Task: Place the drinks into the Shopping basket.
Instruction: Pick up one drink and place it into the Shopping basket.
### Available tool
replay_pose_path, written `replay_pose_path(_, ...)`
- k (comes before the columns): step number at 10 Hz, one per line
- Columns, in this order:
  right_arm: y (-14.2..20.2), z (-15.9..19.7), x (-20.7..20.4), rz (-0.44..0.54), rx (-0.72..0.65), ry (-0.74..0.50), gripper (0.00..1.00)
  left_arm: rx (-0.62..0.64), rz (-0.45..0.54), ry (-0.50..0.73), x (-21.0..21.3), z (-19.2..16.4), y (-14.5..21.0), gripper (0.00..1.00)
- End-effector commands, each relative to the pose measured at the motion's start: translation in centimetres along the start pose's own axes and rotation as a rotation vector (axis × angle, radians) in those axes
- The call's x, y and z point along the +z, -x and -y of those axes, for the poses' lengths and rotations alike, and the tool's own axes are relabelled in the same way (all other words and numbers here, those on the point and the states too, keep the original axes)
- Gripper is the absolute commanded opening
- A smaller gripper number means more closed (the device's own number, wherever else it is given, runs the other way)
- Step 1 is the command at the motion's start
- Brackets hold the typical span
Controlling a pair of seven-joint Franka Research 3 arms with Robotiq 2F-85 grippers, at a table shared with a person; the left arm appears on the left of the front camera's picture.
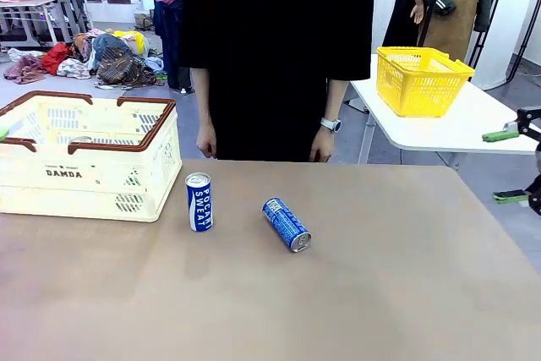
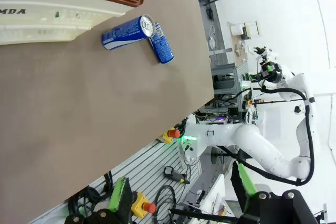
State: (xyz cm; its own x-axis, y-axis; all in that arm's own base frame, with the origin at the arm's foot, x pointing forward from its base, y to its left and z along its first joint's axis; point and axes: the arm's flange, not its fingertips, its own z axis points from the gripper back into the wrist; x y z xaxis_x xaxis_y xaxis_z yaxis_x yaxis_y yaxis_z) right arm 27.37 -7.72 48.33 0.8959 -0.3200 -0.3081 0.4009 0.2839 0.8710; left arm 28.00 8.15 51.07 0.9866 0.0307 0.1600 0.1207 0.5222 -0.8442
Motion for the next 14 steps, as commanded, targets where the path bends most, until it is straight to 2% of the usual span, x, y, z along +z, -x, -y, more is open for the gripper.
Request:
replay_pose_path(1, 1.4, -1.2, 0.7, 0.018, 0.033, -0.027, 1.0, 0.012, 0.003, 0.009, 0.1, 0.3, 0.2, 1.0)
replay_pose_path(5, 1.4, -1.2, 0.7, 0.018, 0.033, -0.027, 1.0, 0.0, 0.0, 0.0, 0.0, 0.0, 0.0, 1.0)
replay_pose_path(6, 1.4, -1.2, 0.7, 0.018, 0.033, -0.027, 1.0, 0.054, -0.077, -0.065, -2.1, 3.0, -1.7, 1.0)
replay_pose_path(7, 1.4, -1.2, 0.7, 0.018, 0.033, -0.027, 1.0, 0.038, -0.198, -0.115, -4.4, 6.1, -4.9, 1.0)
replay_pose_path(8, 1.4, -1.2, 0.7, 0.018, 0.033, -0.027, 1.0, 0.069, -0.28, -0.252, -7.5, 9.7, -8.9, 1.0)
replay_pose_path(10, 1.4, -1.2, 0.7, 0.018, 0.033, -0.027, 1.0, 0.138, -0.331, -0.499, -13.6, 13.6, -15.1, 1.0)
replay_pose_path(11, 1.4, -1.2, 0.7, 0.018, 0.033, -0.027, 1.0, 0.143, -0.352, -0.62, -17.4, 14.6, -17.0, 1.0)
replay_pose_path(14, 1.4, -1.2, 0.7, 0.018, 0.033, -0.027, 1.0, 0.095, -0.297, -0.888, -26.7, 15.3, -19.2, 1.0)
